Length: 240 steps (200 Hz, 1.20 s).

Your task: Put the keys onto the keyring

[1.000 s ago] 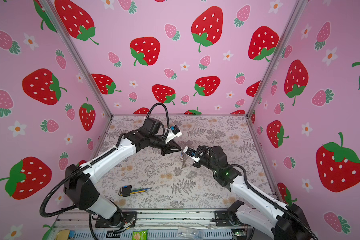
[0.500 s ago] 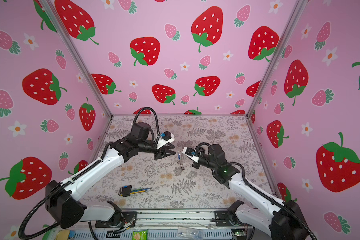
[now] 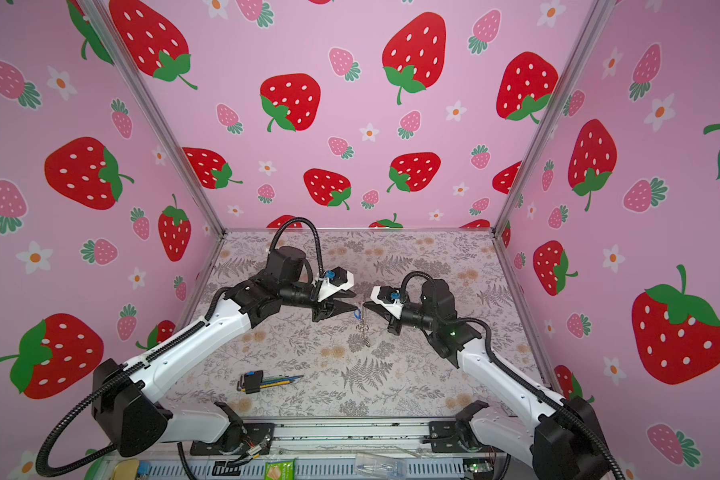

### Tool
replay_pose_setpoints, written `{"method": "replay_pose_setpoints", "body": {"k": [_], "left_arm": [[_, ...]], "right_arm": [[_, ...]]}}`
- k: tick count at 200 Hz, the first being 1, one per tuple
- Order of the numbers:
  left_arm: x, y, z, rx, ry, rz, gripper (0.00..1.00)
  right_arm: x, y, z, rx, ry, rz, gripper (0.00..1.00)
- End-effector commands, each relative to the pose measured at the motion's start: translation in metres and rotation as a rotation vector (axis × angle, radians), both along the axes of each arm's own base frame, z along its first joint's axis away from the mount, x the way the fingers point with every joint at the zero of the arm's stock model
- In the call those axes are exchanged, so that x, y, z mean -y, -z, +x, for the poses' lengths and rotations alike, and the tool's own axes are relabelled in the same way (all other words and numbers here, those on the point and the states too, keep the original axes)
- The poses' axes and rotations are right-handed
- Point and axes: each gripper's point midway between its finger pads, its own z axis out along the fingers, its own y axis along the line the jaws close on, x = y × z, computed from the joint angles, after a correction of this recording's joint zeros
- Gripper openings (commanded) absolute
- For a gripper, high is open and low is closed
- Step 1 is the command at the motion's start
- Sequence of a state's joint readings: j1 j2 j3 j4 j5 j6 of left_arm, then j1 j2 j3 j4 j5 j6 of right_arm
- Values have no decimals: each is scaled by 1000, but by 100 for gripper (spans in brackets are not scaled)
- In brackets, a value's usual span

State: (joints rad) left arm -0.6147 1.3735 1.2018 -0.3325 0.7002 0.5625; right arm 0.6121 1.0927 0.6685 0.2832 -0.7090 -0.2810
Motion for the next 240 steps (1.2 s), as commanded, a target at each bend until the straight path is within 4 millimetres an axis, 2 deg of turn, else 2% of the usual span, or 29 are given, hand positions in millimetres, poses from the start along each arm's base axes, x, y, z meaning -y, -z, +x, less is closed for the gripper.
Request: {"method": "replay_pose_setpoints", "body": {"k": [1, 30, 41, 51, 84, 139, 204, 240], "left_arm": [[6, -7, 1, 28, -6, -5, 38], [10, -8, 8, 23, -48, 8, 37], [11, -8, 10, 22, -71, 9, 42], [13, -8, 11, 42, -94, 21, 50], [18, -8, 19, 112, -198, 40, 55], [9, 6, 33, 142, -315, 106, 52], [-2, 24, 33, 156, -317, 185, 52], [-1, 20, 29, 166, -291, 170, 52]], "right_arm": [[-3, -23, -8, 5, -79, 55, 0], [-2, -23, -5, -16, -72, 52, 0], [-2, -23, -2, -19, -57, 47, 0], [-1, -23, 2, -24, -34, 45, 0], [2, -16, 15, -36, 38, 18, 0], [5, -20, 14, -23, 48, 25, 0], [8, -23, 10, -23, 39, 39, 0], [7, -19, 9, -42, 23, 36, 0]]}}
